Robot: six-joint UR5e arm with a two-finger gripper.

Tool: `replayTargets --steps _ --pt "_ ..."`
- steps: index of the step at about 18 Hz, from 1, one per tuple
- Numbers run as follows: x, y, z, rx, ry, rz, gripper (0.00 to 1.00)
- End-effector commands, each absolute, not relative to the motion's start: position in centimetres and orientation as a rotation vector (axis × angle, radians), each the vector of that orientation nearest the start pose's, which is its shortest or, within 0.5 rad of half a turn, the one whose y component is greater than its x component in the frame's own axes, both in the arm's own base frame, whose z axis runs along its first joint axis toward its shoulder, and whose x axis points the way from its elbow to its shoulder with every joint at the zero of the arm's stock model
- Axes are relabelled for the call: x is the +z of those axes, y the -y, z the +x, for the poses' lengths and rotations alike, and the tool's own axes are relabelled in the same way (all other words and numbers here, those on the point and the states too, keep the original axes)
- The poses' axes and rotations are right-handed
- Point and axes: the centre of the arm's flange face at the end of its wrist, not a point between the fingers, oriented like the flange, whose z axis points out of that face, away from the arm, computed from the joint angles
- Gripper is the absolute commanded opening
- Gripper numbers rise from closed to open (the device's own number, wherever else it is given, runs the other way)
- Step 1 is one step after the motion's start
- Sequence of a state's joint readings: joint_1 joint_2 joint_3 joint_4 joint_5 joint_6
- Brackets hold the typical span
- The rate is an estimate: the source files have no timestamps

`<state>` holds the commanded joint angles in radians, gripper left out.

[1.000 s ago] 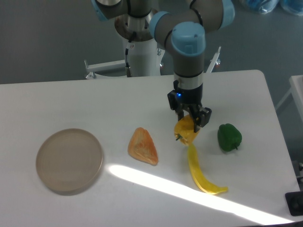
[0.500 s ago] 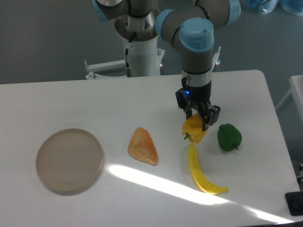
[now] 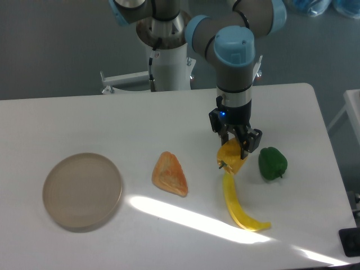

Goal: Pick up the yellow pepper from the plate
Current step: 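Hold the yellow pepper above the banana beside the green pepper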

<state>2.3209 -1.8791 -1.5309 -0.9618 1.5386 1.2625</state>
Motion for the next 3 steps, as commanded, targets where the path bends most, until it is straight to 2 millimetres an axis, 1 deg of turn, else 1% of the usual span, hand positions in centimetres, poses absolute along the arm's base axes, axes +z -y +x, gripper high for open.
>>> replayTargets --steps 3 --pt "40.31 -55.72 -33.26 0.399 -0.742 -2.809 0.44"
